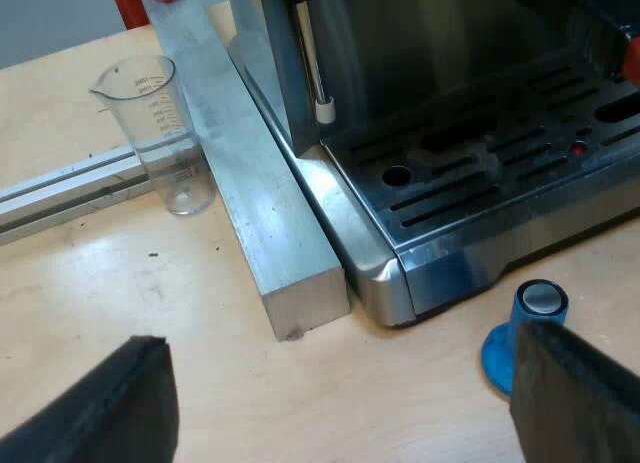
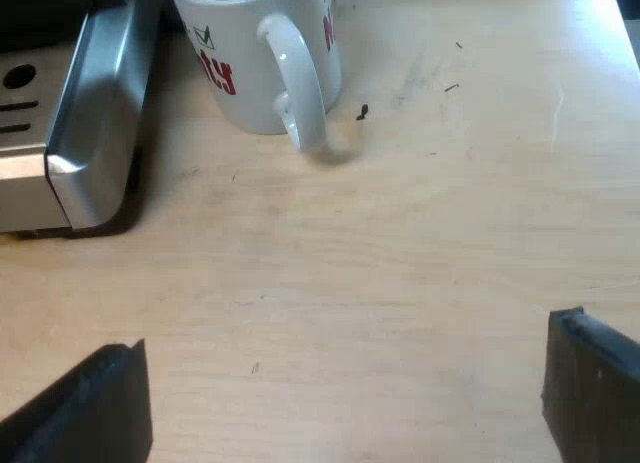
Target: Put the handle in the coffee machine
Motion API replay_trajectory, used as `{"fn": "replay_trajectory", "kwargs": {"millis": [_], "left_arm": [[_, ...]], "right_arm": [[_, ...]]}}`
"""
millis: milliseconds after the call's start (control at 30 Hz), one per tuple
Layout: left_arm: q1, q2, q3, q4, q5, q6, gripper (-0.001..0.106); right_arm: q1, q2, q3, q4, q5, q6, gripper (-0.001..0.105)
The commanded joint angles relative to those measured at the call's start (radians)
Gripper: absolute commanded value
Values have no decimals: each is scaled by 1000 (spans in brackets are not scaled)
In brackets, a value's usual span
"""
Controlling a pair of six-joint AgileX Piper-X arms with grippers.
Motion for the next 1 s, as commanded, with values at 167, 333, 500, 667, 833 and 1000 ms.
{"fn": "replay_trajectory", "kwargs": {"millis": [167,333,500,667,833,1000], "left_arm": [[0,-68,-2,-4,-2,-7,70],[0,-68,-2,-4,-2,-7,70],[0,-88,-2,-4,-2,-7,70],[-2,-143,-9,-2,4,-7,70],[-5,-146,10,-29,-3,-7,70],[-5,-146,16,-40,-12,-7,70]], "right_arm": [[-4,-46,-6,-12,-9,8,81],[-4,-46,-6,-12,-9,8,81],[-4,-46,-6,-12,-9,8,81],[-4,-46,-6,-12,-9,8,81],[-4,-46,-6,-14,-9,8,81],[-4,-46,-6,-14,-9,8,81]]}}
